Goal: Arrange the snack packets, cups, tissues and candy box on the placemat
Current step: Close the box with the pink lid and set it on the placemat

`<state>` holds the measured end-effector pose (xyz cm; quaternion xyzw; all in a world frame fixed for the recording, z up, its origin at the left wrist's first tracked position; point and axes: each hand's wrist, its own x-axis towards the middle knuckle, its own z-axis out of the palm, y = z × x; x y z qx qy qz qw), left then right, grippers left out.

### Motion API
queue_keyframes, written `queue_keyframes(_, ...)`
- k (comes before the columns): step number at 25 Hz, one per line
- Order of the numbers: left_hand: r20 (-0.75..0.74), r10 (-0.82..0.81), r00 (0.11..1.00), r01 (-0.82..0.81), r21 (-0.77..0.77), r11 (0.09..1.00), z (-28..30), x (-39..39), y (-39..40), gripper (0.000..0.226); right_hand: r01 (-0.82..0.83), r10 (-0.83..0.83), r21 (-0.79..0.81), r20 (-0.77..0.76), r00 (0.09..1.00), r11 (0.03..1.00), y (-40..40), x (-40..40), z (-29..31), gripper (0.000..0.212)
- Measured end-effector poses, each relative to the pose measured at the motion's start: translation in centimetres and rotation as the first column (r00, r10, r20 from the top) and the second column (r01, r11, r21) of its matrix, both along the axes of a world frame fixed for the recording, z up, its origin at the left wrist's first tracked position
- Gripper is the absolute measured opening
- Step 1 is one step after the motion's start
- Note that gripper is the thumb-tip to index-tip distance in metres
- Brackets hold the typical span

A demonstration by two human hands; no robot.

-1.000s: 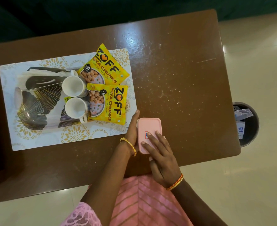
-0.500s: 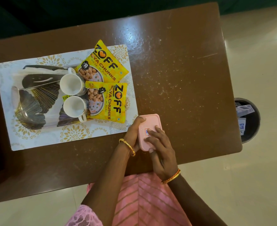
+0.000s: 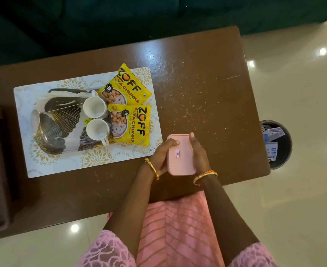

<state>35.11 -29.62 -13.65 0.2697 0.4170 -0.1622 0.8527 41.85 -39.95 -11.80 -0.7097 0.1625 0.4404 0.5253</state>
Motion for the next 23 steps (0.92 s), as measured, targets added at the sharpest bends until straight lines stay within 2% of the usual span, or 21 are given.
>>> queue_keyframes(1, 0.003, -0.031, 1.0, 0.031, 0.001, 1.0, 0.6, 0.0, 0.2, 0.025, -0.053, 0.053, -0.003, -0.028, 0.998, 0.999, 0.0, 0.3, 0.4, 0.043)
queue_keyframes(3, -0.019, -0.098, 0.995, 0.098, 0.01, 0.995, 2.3, 0.0, 0.5, 0.025, -0.061, 0.061, -0.023, 0.027, 0.998, 0.998, 0.0, 0.4, 1.4, 0.038)
queue_keyframes(5, -0.09, -0.193, 0.977, 0.201, 0.091, 0.975, 3.9, -0.3, 0.4, 0.029, 0.023, -0.02, -0.039, 0.083, 0.996, 0.999, -0.1, 0.1, 2.5, 0.035)
queue_keyframes(7, -0.116, -0.215, 0.97, 0.23, 0.142, 0.963, 5.6, -1.1, 0.0, 0.034, 0.118, -0.11, -0.063, 0.127, 0.986, 0.991, -0.3, -0.2, 3.7, 0.038)
queue_keyframes(10, -0.089, -0.088, 0.992, 0.102, 0.158, 0.982, 7.9, -2.7, -1.0, 0.031, 0.173, -0.159, -0.1, 0.139, 0.977, 0.98, -0.7, -0.5, 5.2, 0.044)
queue_keyframes(14, -0.113, 0.001, 0.994, 0.033, 0.293, 0.955, 9.8, -4.2, -2.5, 0.038, 0.084, -0.069, -0.088, 0.155, 0.985, 0.993, -1.2, -1.2, 6.6, 0.046)
queue_keyframes(23, -0.053, 0.162, 0.985, -0.149, 0.198, 0.969, 13.0, -7.8, -4.3, 0.037, -0.027, 0.031, -0.032, 0.149, 0.988, 0.999, -0.9, -2.9, 8.9, 0.042)
